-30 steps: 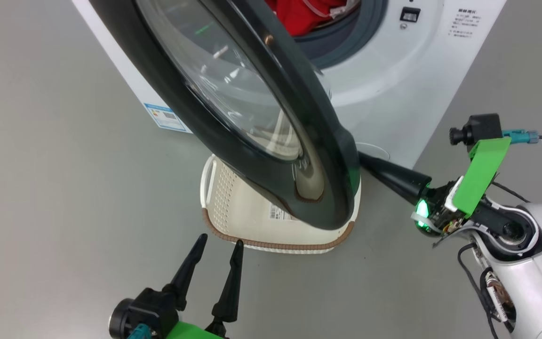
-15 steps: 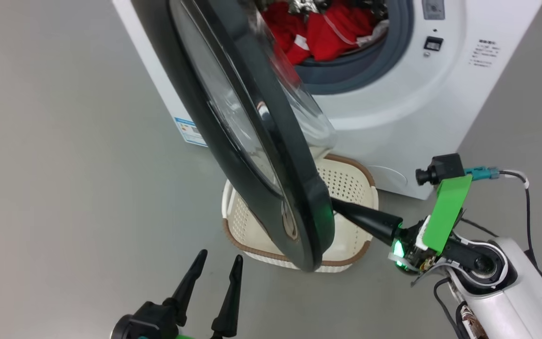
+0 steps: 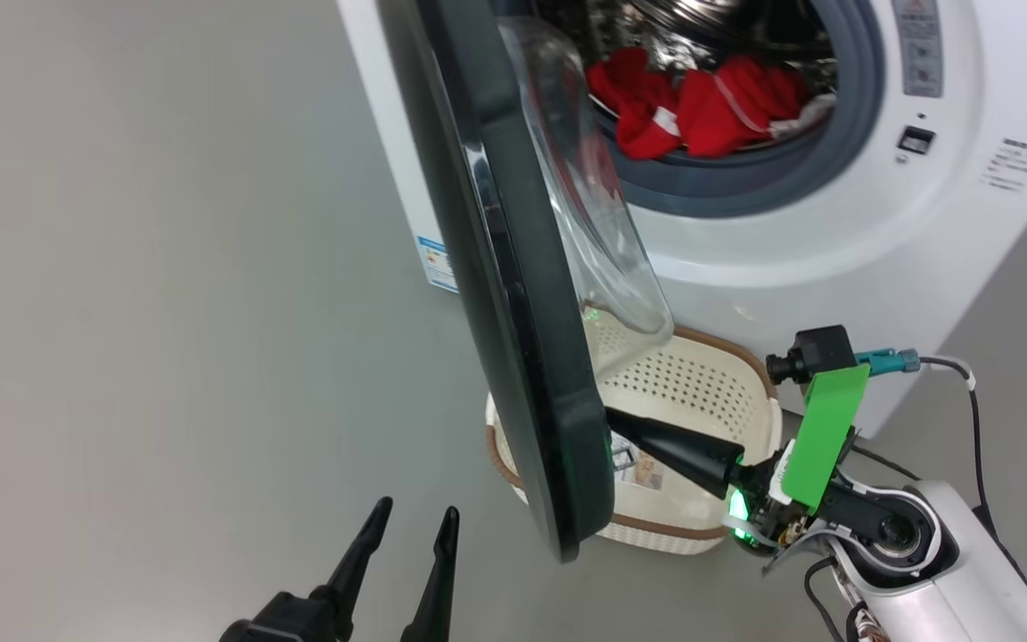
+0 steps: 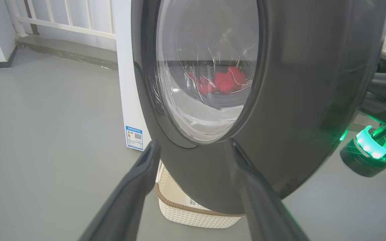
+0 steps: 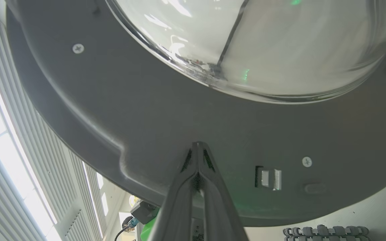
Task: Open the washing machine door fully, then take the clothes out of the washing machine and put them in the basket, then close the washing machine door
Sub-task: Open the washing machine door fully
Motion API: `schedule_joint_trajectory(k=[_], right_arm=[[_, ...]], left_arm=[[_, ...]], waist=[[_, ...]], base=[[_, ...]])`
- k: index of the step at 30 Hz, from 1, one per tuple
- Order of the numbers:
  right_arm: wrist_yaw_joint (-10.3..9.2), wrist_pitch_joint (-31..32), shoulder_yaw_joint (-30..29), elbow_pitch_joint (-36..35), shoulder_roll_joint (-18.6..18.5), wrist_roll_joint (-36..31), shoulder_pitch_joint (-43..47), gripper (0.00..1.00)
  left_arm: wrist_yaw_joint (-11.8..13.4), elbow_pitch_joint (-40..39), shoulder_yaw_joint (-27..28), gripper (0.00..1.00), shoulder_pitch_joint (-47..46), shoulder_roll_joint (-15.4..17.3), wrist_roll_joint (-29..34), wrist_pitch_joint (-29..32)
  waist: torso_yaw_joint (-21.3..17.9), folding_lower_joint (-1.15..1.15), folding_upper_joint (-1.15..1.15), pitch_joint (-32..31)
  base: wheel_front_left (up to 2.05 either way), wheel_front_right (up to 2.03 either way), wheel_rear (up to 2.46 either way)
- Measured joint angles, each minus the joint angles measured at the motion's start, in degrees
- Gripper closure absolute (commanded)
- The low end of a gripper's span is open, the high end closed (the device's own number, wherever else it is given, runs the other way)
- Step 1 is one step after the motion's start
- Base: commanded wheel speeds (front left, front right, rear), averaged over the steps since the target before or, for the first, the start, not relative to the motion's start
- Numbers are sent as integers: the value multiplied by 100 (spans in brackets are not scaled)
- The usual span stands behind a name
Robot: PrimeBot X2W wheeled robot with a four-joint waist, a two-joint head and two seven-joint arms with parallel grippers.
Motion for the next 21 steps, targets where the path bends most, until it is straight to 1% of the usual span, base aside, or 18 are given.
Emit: schedule_joint_trajectory(k=[4,8,13,21], right_arm=[[0,-1,71,4,8,-1,58,100],[0,4,231,10,74,0,49,100],[0,4,374,25,99,0,14,100],[0,-82,650,75,94,63,-121,100]], left_arm=[[0,1,24,0,46,-1,38,0],[15,-21,94,0,180,10,38,0],[118,-112,179,0,212,10,38,0],[209,-235,265,0,229,10,37,0]], waist=[[201,0,0,-71],[318,0,0,-116],[360,0,0,-70],[396,0,0,-25]], base=[[0,0,0],[0,0,0],[0,0,0],[0,0,0]])
